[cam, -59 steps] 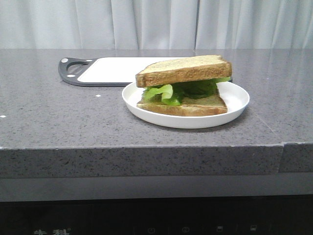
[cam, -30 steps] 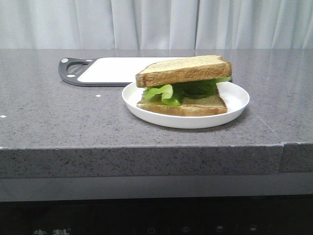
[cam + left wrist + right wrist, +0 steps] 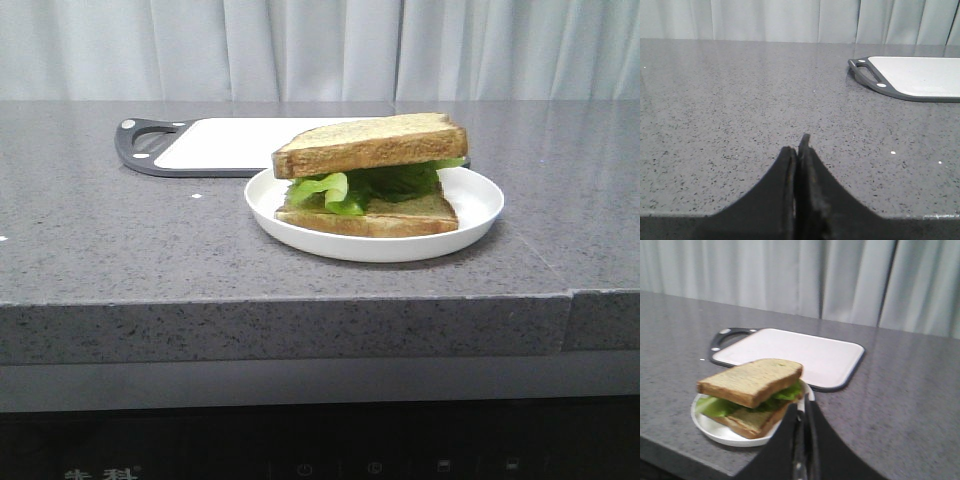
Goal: Left arm grabs bread, right arm adds lettuce
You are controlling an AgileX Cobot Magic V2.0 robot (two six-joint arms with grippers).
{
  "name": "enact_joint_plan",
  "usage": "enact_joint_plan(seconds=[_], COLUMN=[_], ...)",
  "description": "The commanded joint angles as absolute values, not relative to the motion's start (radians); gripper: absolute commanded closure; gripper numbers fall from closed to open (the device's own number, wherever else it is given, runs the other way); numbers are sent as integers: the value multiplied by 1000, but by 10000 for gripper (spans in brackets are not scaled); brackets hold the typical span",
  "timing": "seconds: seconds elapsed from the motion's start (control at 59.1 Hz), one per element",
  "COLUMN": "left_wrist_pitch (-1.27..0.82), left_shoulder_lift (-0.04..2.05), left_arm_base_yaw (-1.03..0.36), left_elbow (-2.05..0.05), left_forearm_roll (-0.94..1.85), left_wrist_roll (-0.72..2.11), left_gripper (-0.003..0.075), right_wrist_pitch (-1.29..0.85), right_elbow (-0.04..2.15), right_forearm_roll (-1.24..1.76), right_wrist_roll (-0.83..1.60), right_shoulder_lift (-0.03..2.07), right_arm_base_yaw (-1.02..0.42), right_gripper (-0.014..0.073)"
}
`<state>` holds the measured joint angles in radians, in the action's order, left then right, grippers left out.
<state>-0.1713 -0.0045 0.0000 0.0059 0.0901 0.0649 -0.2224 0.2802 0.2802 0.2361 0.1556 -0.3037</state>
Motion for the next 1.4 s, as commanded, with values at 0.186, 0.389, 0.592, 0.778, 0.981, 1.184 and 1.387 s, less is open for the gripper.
enact_joint_plan(seconds=[0.186, 0.389, 0.592, 0.778, 0.981, 1.184, 1.387], left_wrist_pitch=[-79, -79, -79, -79, -79, -79, -79], left_shoulder_lift=[-22, -22, -22, -22, -22, -22, -22], left_arm_base_yaw=[-4, -4, -4, -4, -4, -4, -4], left_elbow=[9, 9, 9, 9, 9, 9, 9], left_forearm_roll=[101, 101, 101, 101, 101, 101, 101], left_wrist_roll=[57, 57, 57, 57, 57, 57, 57], left_gripper=[741, 741, 741, 741, 741, 741, 741], right_wrist_pitch=[-52, -50, -46, -47, -47, -47, -47], right_elbow=[40, -25, -25, -25, -25, -25, -25], right_forearm_roll=[166, 159, 159, 159, 159, 159, 159], right_wrist_roll=[76, 47, 47, 47, 47, 47, 47], right_shoulder_lift=[-22, -31, -31, -31, -31, -31, -31], right_arm_base_yaw=[-73, -23, -23, -23, -23, -23, -23], right_gripper=[655, 655, 655, 655, 655, 655, 655])
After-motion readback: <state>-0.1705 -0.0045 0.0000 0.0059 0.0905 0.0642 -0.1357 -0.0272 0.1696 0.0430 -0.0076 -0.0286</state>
